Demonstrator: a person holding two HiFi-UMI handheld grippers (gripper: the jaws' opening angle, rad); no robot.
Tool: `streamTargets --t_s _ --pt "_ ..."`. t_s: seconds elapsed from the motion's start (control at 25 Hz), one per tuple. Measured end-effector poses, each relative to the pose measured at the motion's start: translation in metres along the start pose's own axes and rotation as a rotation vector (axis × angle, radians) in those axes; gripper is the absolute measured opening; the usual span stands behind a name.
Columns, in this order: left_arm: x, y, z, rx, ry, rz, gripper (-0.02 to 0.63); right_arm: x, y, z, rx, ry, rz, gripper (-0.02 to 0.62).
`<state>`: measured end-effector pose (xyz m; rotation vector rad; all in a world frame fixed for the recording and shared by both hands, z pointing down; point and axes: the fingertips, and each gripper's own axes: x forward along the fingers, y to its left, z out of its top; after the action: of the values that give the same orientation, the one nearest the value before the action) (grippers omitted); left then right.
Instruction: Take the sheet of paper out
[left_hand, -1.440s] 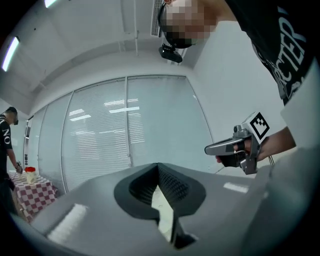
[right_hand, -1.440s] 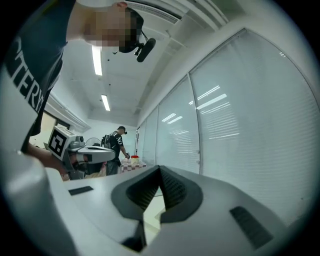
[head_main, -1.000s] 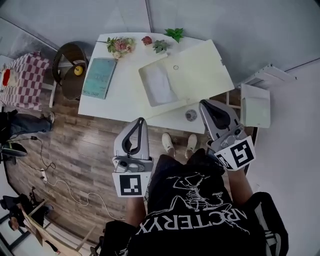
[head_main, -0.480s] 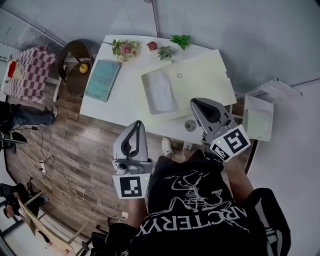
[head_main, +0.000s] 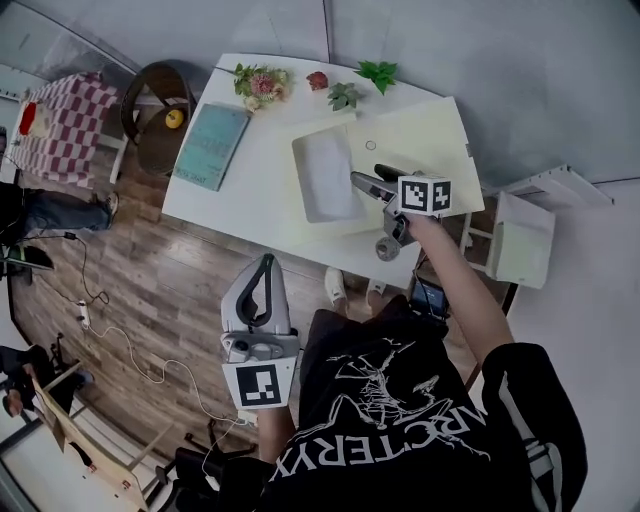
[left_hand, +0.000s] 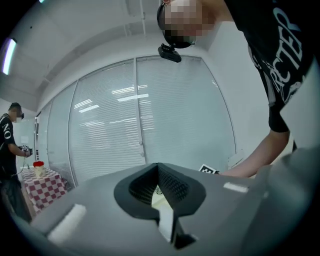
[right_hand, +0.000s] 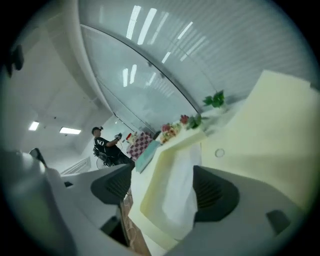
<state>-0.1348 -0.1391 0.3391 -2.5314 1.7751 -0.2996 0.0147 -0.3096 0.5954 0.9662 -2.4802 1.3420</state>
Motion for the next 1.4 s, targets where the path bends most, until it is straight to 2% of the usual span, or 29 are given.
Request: streamTargets --t_s 0.12,0.24,0.32,0.48,0.64,0.76,0.88,1.12,1.2,1.24,1.28,1.32,1.36,1.4 --pt "-0.014 0.009 -0.009 -0.005 0.027 0.052 0.002 0.035 -0.036 -0.029 0.220 0.086 -0.002 0.415" --pt "-0.028 0.021 -0.014 -0.007 0.050 0.101 0.002 0.057 -0.048 -0.042 0.446 0.093 0.053 0.459" --pt "-0.036 0.027 -0.017 -0.010 0.062 0.131 0.002 0.068 -0.053 -0.046 0.522 0.097 0.067 0.512" --pt "-0.050 0.031 -0.023 -0.011 0.086 0.168 0.002 0.079 -0.044 -0.043 0.625 0.167 0.170 0.535" --pt "-0.051 0.030 -0.018 -0.004 0.049 0.168 0.002 0.084 -0.040 -0.047 0.638 0.240 0.214 0.534" --pt "-0.052 0.029 -0.022 -0.009 0.068 0.173 0.002 0.089 -0.033 -0.051 0.604 0.293 0.245 0.532" --pt "-0.054 0.027 -0.028 -0.009 0.086 0.178 0.002 0.098 -0.031 -0.057 0.578 0.341 0.233 0.532" --pt "-0.056 0.027 -0.029 -0.022 0.108 0.179 0.002 0.110 -0.028 -0.056 0.606 0.371 0.230 0.526" --pt "-0.052 0.029 -0.024 -0.009 0.090 0.179 0.002 0.113 -0.027 -0.059 0.595 0.387 0.229 0.507" --pt "-0.051 0.029 -0.023 -0.006 0.085 0.178 0.002 0.115 -0.029 -0.061 0.584 0.399 0.219 0.477" --pt "-0.050 0.028 -0.022 -0.004 0.080 0.176 0.002 0.115 -0.032 -0.065 0.569 0.411 0.201 0.413" --pt "-0.050 0.027 -0.022 -0.002 0.074 0.174 0.002 0.115 -0.037 -0.068 0.554 0.422 0.179 0.288" --pt "-0.050 0.027 -0.022 -0.002 0.070 0.173 0.002 0.115 -0.042 -0.071 0.543 0.427 0.158 0.229" --pt "-0.050 0.027 -0.024 -0.005 0.073 0.174 0.002 0.115 -0.046 -0.074 0.539 0.431 0.144 0.229"
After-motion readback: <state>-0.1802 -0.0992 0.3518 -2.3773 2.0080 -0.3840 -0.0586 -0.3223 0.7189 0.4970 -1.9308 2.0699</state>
